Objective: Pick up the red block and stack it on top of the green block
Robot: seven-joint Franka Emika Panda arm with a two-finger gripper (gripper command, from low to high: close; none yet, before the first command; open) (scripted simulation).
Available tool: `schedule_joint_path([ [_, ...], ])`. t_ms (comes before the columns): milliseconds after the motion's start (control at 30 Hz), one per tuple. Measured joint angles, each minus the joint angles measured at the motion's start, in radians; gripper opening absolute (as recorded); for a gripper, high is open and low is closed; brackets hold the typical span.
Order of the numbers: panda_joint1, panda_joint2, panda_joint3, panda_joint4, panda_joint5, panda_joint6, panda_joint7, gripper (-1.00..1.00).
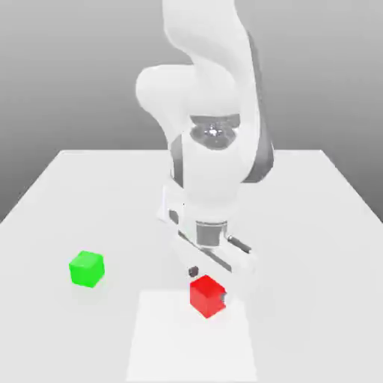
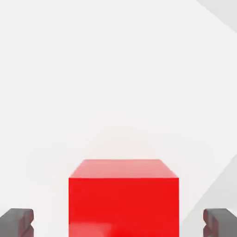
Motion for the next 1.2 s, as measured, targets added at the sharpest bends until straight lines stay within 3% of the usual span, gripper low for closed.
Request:
schedule_joint_path([
  [233,0.000,-0.003,0.001,-0.001,0.001,-0.001,0.000,-1.00],
  [467,-0.006,-0.235,0.065,-0.036,0.202,-0.195,-0.145,-1.00],
  [967,-0.454,-0.454,-0.262,-0.080,0.074,-0.369,-0.165,-1.00],
  [1200,-0.466,-0.271,-0.315,-0.076,0.128,-0.190,-0.213,-1.00],
])
